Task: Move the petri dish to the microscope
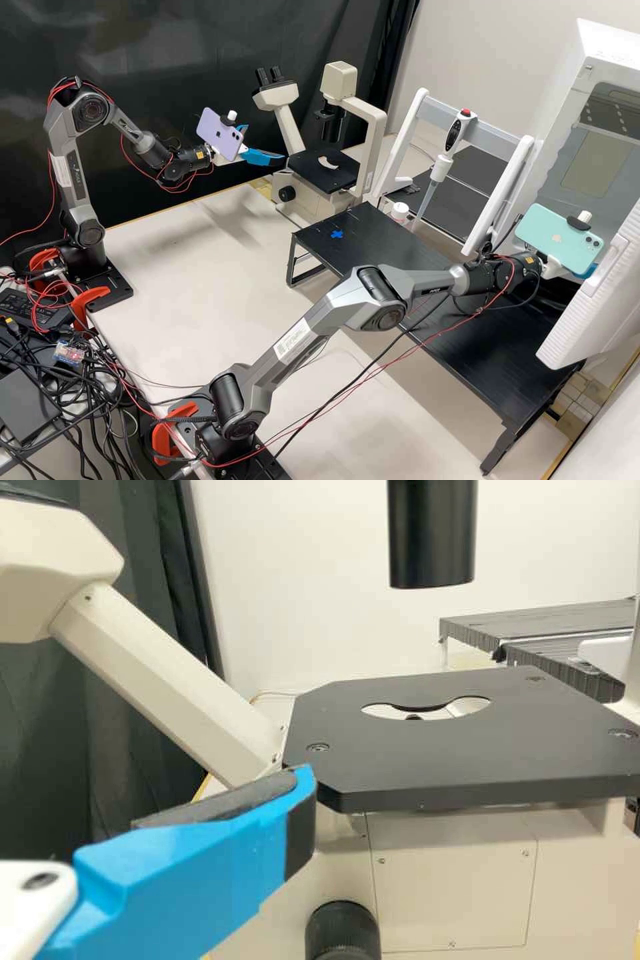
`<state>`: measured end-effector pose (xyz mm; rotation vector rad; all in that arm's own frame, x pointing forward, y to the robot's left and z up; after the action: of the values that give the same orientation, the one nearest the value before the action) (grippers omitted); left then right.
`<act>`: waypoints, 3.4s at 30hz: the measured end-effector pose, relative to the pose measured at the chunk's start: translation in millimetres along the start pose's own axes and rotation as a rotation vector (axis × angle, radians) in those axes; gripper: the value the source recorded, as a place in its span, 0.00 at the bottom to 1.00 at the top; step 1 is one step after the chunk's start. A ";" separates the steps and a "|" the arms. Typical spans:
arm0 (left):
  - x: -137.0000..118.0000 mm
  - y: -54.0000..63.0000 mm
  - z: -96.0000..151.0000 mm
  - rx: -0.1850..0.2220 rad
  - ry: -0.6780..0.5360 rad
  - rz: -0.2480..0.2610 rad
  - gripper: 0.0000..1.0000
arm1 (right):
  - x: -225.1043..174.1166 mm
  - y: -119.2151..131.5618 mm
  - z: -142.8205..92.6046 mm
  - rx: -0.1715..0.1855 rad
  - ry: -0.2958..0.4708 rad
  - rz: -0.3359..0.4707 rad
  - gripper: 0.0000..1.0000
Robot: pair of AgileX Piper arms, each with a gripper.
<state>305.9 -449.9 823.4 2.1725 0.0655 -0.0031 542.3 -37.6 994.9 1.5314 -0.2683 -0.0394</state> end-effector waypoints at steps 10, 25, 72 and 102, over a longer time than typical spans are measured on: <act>0.0 0.0 0.0 0.000 0.000 0.000 1.00 | -0.1 -2.5 2.2 0.028 -0.007 -0.004 1.00; 0.0 0.0 0.0 0.000 0.000 0.000 1.00 | -5.5 -5.0 -6.5 0.029 -0.003 -0.019 1.00; 0.0 0.0 0.0 0.000 0.000 0.000 1.00 | 9.4 -17.1 -28.1 0.000 0.045 -0.007 1.00; 0.0 0.0 0.0 0.000 0.000 0.000 1.00 | 15.5 -29.6 -21.0 0.007 0.026 -0.026 1.00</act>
<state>305.9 -449.9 823.4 2.1725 0.0655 -0.0031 565.7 -21.3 967.6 1.5411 -0.2284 -0.0394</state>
